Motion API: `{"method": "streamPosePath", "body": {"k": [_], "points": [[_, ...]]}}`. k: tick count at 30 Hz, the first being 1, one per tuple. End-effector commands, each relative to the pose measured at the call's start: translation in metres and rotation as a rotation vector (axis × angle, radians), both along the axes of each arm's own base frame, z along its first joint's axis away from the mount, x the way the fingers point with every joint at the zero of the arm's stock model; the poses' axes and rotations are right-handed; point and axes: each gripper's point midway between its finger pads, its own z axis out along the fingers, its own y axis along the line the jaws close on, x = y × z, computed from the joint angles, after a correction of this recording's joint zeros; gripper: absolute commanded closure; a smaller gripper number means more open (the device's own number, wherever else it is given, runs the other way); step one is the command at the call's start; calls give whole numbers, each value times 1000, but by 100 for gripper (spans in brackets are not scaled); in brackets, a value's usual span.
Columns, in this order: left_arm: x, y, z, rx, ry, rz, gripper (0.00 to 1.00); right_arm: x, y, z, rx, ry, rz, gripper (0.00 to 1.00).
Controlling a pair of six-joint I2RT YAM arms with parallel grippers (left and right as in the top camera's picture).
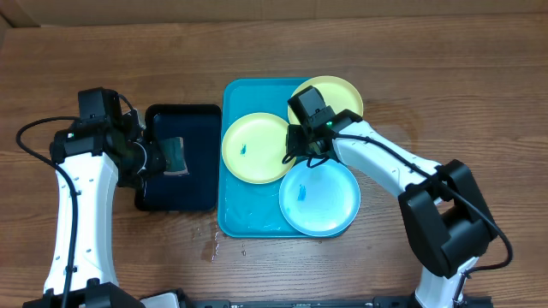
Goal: Clean dirty plates on tray and stack at the side
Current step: 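Move the right gripper onto the rim of the top yellow plate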
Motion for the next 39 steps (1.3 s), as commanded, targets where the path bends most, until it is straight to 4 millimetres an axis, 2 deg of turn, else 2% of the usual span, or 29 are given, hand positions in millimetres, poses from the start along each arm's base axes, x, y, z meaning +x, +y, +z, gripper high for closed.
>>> {"method": "streamPosePath", "body": {"k": [1, 6, 8, 12, 20, 22, 30, 39], "points": [[-1, -1, -3, -2, 8, 10, 67, 0, 0, -11, -16, 6, -4, 70], [-1, -3, -3, -3, 8, 5, 67, 3, 0, -26, -29, 13, -5, 73], [-1, -4, -3, -2, 9, 0, 67, 7, 0, -25, -30, -5, -10, 76], [-1, -6, -3, -2, 8, -8, 67, 14, 5, -19, -9, -34, -10, 77], [0, -6, -3, -2, 5, -8, 67, 15, 5, -14, -6, -41, -11, 82], [0, -6, -3, -2, 5, -8, 67, 16, 5, -13, -5, -44, -11, 86], [0, -6, -3, -2, 5, -8, 67, 21, 6, 3, 11, -69, -13, 86], [0, -7, -3, -2, 6, -8, 67, 17, 3, 2, -1, -58, -6, 87]]}}
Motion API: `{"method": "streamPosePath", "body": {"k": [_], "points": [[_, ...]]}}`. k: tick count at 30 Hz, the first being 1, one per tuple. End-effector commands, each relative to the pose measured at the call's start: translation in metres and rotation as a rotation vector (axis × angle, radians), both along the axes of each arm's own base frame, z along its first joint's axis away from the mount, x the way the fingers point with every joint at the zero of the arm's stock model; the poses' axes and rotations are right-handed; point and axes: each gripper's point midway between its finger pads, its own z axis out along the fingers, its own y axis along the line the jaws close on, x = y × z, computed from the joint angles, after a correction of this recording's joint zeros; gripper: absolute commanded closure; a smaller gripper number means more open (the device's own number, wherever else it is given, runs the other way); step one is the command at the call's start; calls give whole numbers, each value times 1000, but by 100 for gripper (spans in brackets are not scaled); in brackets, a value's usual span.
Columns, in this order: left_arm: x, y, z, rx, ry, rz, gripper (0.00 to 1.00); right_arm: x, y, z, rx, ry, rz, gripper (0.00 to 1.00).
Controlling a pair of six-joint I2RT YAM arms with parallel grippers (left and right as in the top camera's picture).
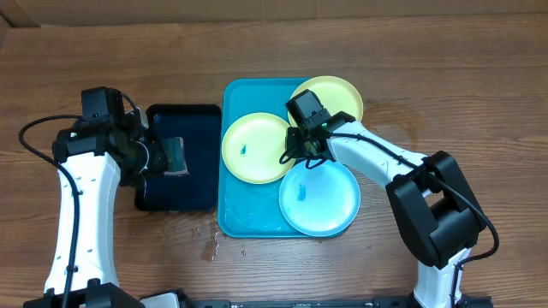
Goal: Clean dirty plates on tray and stack at the side
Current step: 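Move the right gripper onto the rim of the top yellow plate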
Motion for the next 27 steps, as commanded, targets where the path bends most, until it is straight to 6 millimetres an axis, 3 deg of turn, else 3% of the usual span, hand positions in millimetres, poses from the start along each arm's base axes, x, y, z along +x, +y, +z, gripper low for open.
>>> {"method": "streamPosePath", "body": {"k": [1, 7, 17, 27], "points": [[-2, -2, -3, -3, 10, 7, 67, 14, 5, 26, 32, -71, 0, 86], [-3, -2, -3, -3, 13, 7, 67, 14, 6, 28, 37, -73, 1, 76], [-2, -2, -3, -3, 13, 7, 67, 15, 6, 44, 55, -101, 0, 76], [-2, -2, -3, -4, 13, 7, 67, 8, 1, 34, 28, -67, 0, 78]]}}
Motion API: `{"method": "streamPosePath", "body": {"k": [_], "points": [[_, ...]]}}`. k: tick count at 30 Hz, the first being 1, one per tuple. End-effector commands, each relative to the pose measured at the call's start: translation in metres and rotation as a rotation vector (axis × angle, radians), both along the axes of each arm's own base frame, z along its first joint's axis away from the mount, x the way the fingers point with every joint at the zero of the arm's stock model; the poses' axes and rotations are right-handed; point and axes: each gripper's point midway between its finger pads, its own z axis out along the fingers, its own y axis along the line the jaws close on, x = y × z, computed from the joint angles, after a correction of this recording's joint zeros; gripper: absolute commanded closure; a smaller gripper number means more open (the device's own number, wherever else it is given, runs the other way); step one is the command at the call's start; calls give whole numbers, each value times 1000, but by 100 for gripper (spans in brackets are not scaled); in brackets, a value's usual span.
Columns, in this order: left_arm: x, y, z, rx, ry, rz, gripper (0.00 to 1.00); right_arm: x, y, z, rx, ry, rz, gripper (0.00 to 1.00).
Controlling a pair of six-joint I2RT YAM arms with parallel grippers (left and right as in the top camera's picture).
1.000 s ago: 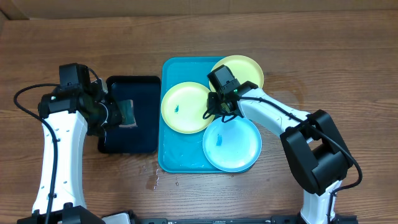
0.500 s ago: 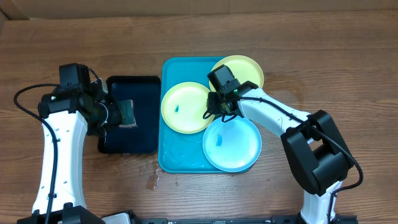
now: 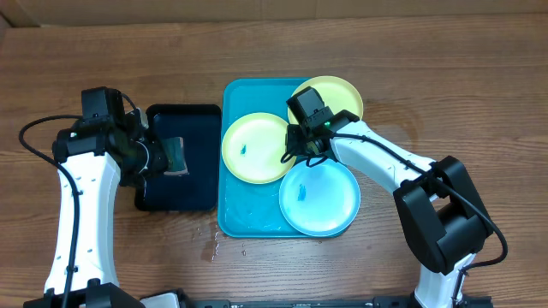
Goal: Clean dirty plates on tray and stack at the side
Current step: 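Move the right gripper onto the rim of the top yellow plate, then lower the left gripper and grasp the grey-green sponge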
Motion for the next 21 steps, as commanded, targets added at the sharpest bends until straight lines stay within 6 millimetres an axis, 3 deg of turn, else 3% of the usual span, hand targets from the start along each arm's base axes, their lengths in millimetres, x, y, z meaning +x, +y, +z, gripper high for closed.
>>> {"method": "streamPosePath", "body": {"k": [1, 15, 21], "points": [[-2, -2, -3, -3, 12, 7, 67, 7, 1, 16, 13, -41, -3, 78], [-3, -2, -3, -3, 14, 7, 67, 0, -2, 10, -4, -13, -2, 80], [-3, -2, -3, -4, 16, 7, 67, 1, -2, 6, -5, -9, -2, 88]]}}
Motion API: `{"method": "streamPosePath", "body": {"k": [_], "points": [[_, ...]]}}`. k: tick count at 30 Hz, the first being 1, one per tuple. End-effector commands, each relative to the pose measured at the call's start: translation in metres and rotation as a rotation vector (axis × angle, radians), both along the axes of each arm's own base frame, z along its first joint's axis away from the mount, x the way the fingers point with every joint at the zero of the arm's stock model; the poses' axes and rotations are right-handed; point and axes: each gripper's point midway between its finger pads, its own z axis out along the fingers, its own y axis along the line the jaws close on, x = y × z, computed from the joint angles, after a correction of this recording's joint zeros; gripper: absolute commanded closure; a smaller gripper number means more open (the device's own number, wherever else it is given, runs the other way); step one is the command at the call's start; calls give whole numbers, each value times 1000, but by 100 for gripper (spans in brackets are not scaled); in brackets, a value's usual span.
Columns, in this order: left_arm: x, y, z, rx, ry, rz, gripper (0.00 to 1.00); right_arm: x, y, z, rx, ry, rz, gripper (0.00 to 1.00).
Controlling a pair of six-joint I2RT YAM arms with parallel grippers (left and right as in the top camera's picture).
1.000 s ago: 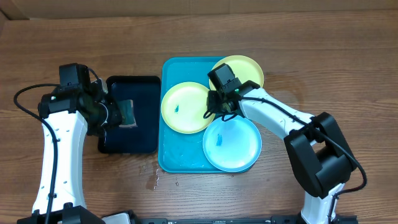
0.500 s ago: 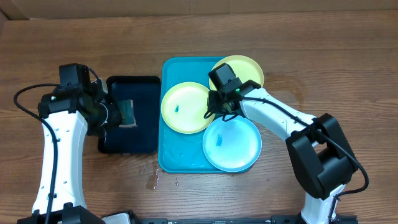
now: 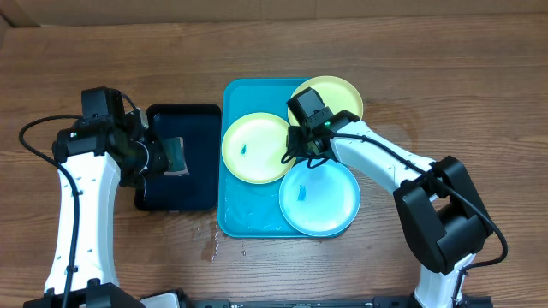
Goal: Clean dirty plates on tray and stack at the side
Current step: 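Lower the left gripper and grasp the grey-green sponge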
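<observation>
A blue tray (image 3: 235, 214) holds three plates: a yellow plate (image 3: 253, 150) with a small blue smear at centre left, a second yellow plate (image 3: 338, 92) at the back right, and a light blue plate (image 3: 321, 201) at the front right. My right gripper (image 3: 295, 145) rests at the right rim of the centre yellow plate, where it meets the other two; its fingers overlap the rim and their gap is hidden. My left gripper (image 3: 171, 156) is shut on a greenish sponge (image 3: 176, 156) over a black tray (image 3: 193, 184).
The black tray lies directly left of the blue tray, their edges nearly touching. A few wet spots (image 3: 212, 248) mark the wooden table (image 3: 445, 77) just in front of the blue tray. Bare wood lies to the right and behind.
At every moment my right gripper stayed at the centre yellow plate's right rim and my left gripper held the sponge over the black tray. Only the right arm's elbow shifted slightly in and back out. The plates have not moved.
</observation>
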Motion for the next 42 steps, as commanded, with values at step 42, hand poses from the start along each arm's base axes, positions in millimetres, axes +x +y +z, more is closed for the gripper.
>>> {"method": "streamPosePath", "body": {"k": [42], "points": [[-2, -2, -3, -3, 13, 7, 67, -2, 5, -11, 8, 21, 15, 96]]}}
